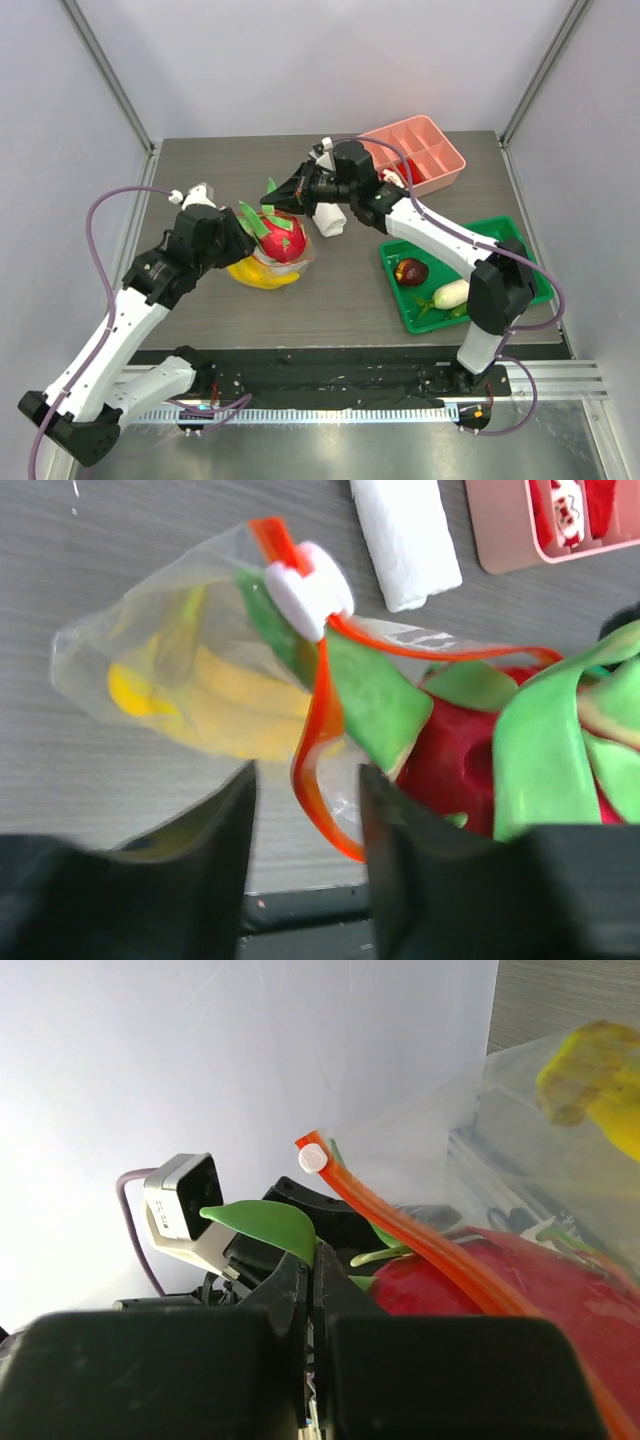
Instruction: Open the zip-top bag and remove the fake food
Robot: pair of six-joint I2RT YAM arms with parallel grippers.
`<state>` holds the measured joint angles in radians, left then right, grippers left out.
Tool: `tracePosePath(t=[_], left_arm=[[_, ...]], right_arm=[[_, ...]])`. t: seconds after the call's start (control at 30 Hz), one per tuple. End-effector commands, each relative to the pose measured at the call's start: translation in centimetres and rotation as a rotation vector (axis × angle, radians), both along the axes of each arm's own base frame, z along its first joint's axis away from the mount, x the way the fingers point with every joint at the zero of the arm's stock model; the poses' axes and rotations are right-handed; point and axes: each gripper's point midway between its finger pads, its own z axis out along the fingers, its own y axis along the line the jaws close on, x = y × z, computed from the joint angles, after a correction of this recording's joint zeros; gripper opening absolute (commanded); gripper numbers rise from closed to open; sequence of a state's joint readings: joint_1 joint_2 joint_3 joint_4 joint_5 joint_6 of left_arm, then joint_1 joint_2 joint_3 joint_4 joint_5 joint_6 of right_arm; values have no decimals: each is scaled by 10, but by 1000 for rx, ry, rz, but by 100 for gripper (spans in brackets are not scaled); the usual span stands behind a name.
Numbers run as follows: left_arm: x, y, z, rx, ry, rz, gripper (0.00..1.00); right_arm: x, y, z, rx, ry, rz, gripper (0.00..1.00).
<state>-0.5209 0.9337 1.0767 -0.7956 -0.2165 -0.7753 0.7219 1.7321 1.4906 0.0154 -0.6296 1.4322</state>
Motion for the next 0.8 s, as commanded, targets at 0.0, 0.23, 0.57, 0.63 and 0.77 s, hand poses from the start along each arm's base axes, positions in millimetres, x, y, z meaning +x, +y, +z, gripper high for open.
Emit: tracePosePath(t=[0.0, 0.23, 0.57, 0.63, 0.77], left_arm=[[-15, 2, 25, -122, -20, 43, 58], [-9, -2, 18, -180, -69, 63, 64], [12, -3, 6, -152, -136, 75, 44], [16, -1, 9, -129, -165, 75, 33], [24, -4, 16, -126, -233, 48, 2]], right_arm=[[-17, -9, 55, 138, -66, 20, 1], [-17, -12, 55, 161, -7, -9, 1], [-11, -29, 70, 298, 203, -135, 1], [-11, -33, 70, 328, 279, -152, 1], [-12, -42, 64, 289, 372, -220, 1]])
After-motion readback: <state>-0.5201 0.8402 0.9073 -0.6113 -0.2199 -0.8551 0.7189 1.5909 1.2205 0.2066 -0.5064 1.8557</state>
